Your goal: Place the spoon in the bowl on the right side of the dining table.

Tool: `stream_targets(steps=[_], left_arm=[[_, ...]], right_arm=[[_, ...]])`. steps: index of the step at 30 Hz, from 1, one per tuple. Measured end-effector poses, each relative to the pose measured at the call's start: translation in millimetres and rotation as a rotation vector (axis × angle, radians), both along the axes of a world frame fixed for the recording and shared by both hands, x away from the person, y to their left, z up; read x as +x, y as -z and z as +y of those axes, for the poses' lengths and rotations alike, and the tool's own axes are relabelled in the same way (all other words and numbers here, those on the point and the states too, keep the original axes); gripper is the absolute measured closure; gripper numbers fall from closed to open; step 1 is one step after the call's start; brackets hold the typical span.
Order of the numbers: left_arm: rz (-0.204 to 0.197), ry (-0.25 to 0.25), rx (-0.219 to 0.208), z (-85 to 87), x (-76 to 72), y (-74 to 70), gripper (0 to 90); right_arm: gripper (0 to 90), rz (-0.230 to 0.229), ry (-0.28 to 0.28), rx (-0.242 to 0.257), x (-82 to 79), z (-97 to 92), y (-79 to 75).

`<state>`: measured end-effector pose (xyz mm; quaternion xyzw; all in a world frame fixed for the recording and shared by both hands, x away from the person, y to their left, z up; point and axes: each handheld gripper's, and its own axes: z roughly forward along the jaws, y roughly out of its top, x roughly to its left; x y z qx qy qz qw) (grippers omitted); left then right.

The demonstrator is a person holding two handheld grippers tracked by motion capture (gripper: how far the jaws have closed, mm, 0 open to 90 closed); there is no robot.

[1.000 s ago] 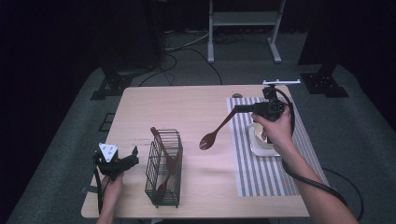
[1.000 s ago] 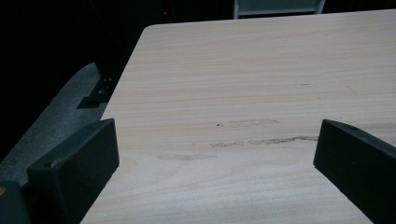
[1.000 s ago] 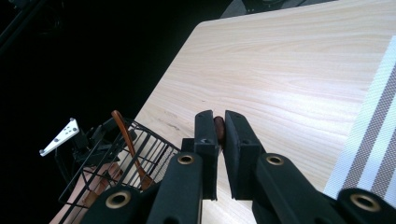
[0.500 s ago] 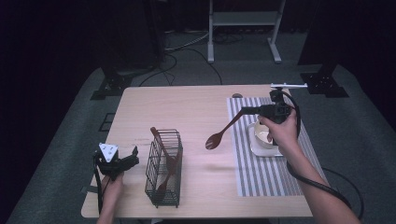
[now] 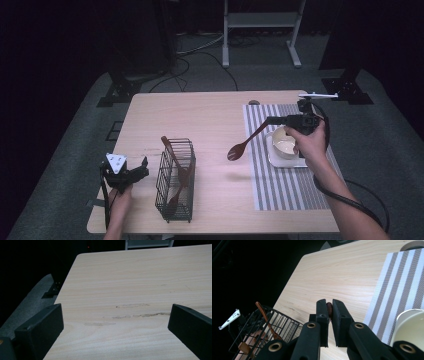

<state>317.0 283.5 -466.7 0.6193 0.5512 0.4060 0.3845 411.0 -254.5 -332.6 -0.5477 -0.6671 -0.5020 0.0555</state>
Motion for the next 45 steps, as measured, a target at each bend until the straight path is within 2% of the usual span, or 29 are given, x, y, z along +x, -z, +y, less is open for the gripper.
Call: stream_targets(steps=[20, 45], left_arm=[[0.0, -0.001, 0.003, -0.3, 0.0, 0.0, 0.0], [-0.001, -0.004, 0.005, -0.7, 0.2, 0.2, 0.0]], right_arm=[[83.6, 0.01, 0.045, -0.007, -1.3, -22.8, 6.0], [83.6, 0.008, 0.101, -0.009, -7.5, -51.8, 4.2]])
